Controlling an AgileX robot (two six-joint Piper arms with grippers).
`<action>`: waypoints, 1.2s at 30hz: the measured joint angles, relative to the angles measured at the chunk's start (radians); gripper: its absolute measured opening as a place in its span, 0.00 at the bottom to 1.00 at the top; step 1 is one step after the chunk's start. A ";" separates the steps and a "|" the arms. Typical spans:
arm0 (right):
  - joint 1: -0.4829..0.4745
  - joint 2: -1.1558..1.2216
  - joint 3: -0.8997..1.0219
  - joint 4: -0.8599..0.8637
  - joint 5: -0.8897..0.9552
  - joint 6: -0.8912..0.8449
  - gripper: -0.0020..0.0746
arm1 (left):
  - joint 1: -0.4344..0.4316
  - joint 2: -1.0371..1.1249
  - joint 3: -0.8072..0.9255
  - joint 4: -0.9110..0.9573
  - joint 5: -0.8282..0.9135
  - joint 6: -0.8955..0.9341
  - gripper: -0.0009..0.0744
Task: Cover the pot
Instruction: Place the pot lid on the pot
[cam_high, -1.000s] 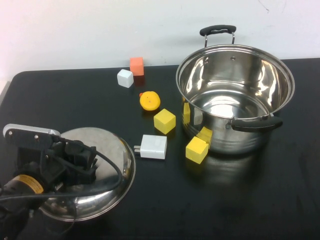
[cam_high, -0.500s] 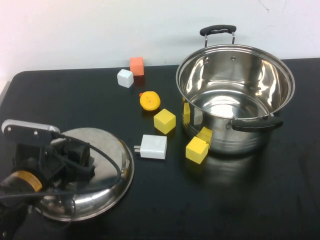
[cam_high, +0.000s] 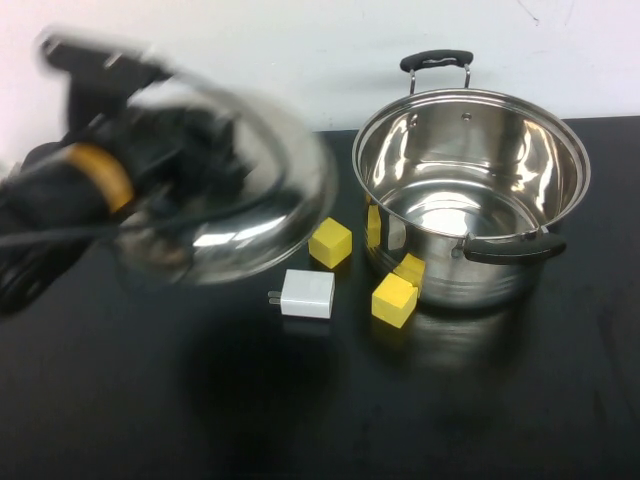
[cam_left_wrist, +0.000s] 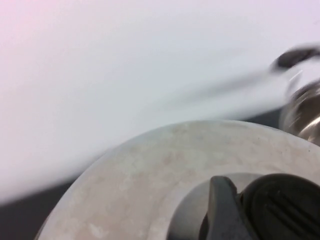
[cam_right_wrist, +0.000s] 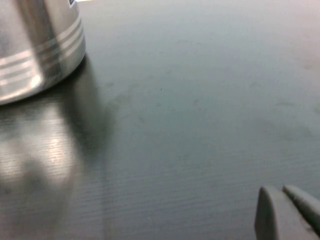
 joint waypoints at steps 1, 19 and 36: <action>0.000 0.000 0.000 0.000 0.000 0.000 0.02 | -0.026 0.019 -0.046 0.022 0.016 -0.023 0.44; 0.000 0.000 0.000 0.000 0.000 0.000 0.02 | -0.287 0.459 -0.633 0.133 0.133 -0.139 0.44; 0.000 0.000 0.000 0.000 0.000 0.000 0.02 | -0.344 0.582 -0.735 0.215 0.149 -0.226 0.44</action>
